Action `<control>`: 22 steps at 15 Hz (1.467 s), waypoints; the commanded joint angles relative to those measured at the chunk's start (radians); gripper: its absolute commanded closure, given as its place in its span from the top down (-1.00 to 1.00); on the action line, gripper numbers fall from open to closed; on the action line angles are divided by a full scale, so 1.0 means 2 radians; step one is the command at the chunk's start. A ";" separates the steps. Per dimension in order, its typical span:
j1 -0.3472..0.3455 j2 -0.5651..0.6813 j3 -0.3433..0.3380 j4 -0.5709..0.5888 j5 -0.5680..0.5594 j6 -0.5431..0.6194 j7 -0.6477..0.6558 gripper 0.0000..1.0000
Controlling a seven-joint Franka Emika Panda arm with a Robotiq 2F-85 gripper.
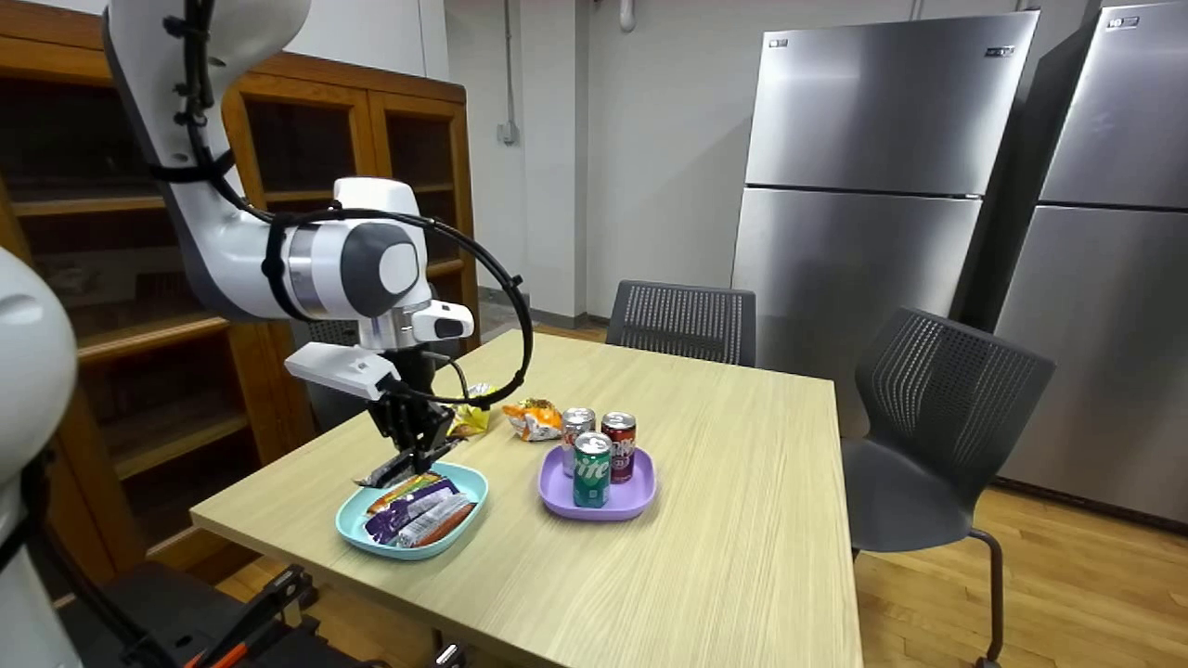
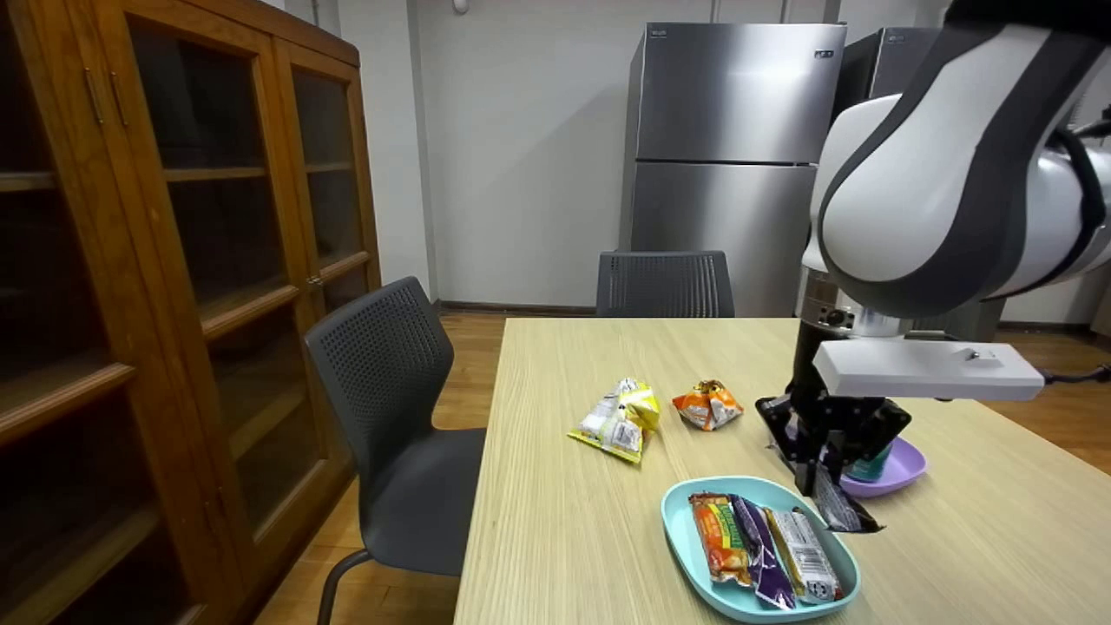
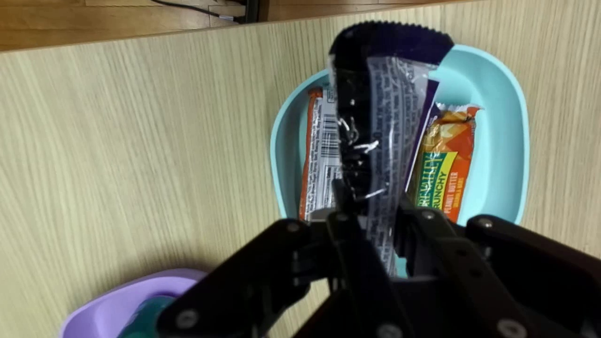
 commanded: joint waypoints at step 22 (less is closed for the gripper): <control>0.054 0.081 -0.019 0.085 -0.017 -0.033 0.016 1.00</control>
